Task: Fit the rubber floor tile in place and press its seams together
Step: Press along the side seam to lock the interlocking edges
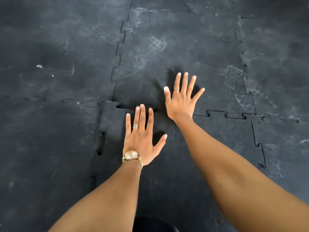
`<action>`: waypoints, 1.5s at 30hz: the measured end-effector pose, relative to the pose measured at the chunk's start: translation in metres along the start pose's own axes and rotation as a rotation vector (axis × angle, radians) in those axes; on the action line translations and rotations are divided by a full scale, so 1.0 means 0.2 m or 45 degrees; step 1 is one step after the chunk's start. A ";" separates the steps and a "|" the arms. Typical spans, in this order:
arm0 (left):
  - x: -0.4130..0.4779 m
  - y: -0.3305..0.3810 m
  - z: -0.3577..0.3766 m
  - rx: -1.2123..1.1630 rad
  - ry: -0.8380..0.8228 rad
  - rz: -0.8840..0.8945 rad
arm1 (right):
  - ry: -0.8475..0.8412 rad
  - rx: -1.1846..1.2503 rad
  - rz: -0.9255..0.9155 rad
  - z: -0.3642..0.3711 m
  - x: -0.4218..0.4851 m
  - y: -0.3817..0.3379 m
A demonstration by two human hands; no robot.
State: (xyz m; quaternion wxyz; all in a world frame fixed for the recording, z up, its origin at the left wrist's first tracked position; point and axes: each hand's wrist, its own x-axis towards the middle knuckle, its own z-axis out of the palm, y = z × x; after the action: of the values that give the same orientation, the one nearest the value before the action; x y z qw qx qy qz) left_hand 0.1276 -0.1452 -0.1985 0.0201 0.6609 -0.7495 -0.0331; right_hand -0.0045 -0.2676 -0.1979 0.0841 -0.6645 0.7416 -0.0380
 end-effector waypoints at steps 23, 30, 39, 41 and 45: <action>0.00 -0.01 0.02 0.011 0.022 -0.002 | -0.019 -0.037 -0.095 0.00 -0.08 -0.02; 0.00 0.00 -0.02 0.047 -0.065 -0.022 | -0.068 -0.098 -0.096 0.00 -0.06 -0.02; -0.42 -0.41 -0.15 -0.246 0.255 -0.946 | -0.074 -0.057 -0.081 -0.03 -0.06 -0.03; -0.42 -0.47 -0.11 -0.409 0.195 -1.287 | -0.073 -0.067 -0.078 -0.02 -0.06 -0.02; -0.38 -0.46 -0.04 -0.345 0.125 -1.464 | -0.044 -0.066 -0.078 0.00 -0.06 -0.03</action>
State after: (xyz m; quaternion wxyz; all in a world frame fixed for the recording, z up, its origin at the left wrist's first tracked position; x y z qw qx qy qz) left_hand 0.2290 -0.0810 -0.1970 0.1179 0.9532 -0.2585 -0.1036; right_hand 0.0023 -0.2571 -0.1961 0.0784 -0.6894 0.7201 -0.0096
